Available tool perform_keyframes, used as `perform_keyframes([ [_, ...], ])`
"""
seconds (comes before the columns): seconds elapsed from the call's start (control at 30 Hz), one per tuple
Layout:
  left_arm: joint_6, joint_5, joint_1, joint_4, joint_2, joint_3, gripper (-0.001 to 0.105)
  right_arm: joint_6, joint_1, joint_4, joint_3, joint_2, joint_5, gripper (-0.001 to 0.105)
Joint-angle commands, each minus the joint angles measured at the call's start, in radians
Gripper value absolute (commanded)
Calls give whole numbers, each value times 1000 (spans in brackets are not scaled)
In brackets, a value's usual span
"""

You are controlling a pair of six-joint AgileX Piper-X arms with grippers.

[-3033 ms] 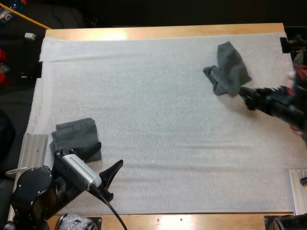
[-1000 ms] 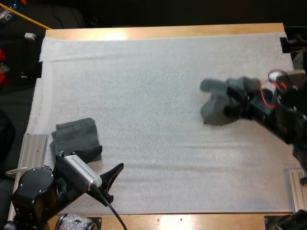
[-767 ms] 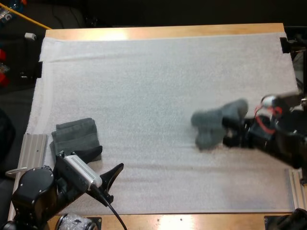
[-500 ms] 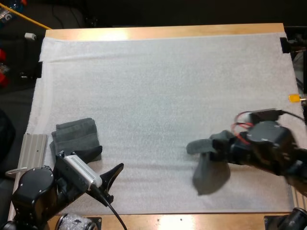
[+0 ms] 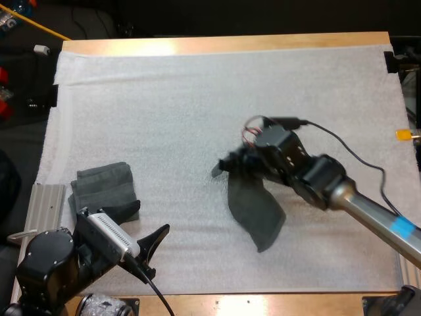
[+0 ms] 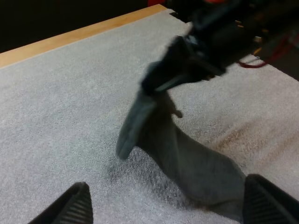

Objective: Pick towel from pile, fold and stack

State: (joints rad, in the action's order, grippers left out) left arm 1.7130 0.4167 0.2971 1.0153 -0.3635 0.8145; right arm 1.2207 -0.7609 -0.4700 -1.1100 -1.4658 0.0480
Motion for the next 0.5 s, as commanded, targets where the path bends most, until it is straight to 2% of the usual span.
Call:
perform_keyframes([
  [0.0, 6, 6, 5, -11, 0, 6, 64, 18, 1, 24, -30, -1, 16, 63],
  [0.03, 6, 6, 5, -11, 0, 6, 64, 37, 1, 24, -51, -11, 20, 73],
  [0.1, 6, 6, 5, -11, 0, 6, 64, 82, 1, 23, -73, -13, 17, 76],
  [0.27, 6, 6, 5, -11, 0, 6, 64, 102, 1, -26, -82, 19, 17, 71],
  [0.47, 6, 6, 5, -11, 0, 6, 64, 102, 1, -245, -82, 79, 17, 70],
])
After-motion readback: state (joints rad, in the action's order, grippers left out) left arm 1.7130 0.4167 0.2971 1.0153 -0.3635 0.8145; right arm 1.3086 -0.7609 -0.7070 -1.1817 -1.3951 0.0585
